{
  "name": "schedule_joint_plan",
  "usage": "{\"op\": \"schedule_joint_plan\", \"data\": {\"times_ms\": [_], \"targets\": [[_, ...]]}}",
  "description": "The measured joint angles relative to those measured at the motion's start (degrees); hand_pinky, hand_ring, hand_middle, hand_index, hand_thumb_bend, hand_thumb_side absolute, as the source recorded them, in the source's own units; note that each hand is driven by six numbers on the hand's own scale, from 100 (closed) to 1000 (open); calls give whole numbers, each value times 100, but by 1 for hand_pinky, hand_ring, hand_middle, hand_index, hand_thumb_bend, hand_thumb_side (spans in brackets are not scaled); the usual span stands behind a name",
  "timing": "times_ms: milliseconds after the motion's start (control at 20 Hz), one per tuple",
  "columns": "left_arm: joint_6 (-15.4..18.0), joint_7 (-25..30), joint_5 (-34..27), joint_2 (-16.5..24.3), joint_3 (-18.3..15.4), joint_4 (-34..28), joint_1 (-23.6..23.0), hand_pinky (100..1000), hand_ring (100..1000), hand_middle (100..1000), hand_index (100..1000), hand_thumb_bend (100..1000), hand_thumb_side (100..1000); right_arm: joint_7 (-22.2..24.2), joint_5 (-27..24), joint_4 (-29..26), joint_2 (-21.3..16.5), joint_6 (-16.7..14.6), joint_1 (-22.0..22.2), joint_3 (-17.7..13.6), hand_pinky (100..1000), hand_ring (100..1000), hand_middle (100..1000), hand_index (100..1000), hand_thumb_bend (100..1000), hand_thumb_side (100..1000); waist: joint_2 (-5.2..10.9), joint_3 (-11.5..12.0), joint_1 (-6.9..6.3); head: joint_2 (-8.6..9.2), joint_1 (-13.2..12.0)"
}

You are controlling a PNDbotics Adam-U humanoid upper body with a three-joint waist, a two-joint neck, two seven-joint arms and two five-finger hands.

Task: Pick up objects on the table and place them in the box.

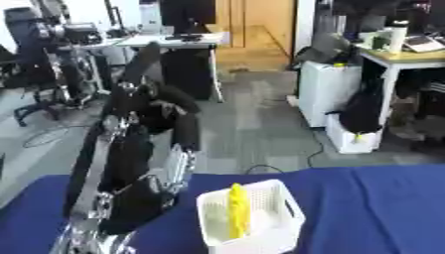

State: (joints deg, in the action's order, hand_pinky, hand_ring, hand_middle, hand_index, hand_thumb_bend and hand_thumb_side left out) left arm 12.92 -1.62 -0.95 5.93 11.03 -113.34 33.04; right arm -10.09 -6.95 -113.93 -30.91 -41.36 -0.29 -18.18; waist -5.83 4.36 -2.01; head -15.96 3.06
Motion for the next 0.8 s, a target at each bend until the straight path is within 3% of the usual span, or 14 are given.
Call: {"op": "schedule_joint_plan", "data": {"times_ms": [150,200,250,500,800], "targets": [[171,581,-195,-2,28,-10,-83,100,100,100,409,100,426,-177,44,0,81,-180,73,-14,541,558,634,730,100,754,-65,73,73,176,4],[218,745,-230,-1,38,-15,-81,100,100,100,386,100,495,-216,74,0,105,-224,93,-18,544,559,634,730,100,738,-82,91,95,242,4],[269,887,-262,-1,54,-19,-66,100,100,100,390,100,461,-246,109,0,137,-262,124,-28,544,558,634,730,100,759,-106,110,118,319,4],[463,1213,-514,-1,65,-35,-58,100,100,100,371,100,556,-309,278,0,291,-419,226,-42,548,559,633,729,100,769,-185,178,206,605,2],[411,1320,-1562,-49,220,-35,-69,100,100,100,376,100,609,-255,350,0,327,-608,240,41,539,553,627,726,100,749,-189,174,205,661,-59]]}}
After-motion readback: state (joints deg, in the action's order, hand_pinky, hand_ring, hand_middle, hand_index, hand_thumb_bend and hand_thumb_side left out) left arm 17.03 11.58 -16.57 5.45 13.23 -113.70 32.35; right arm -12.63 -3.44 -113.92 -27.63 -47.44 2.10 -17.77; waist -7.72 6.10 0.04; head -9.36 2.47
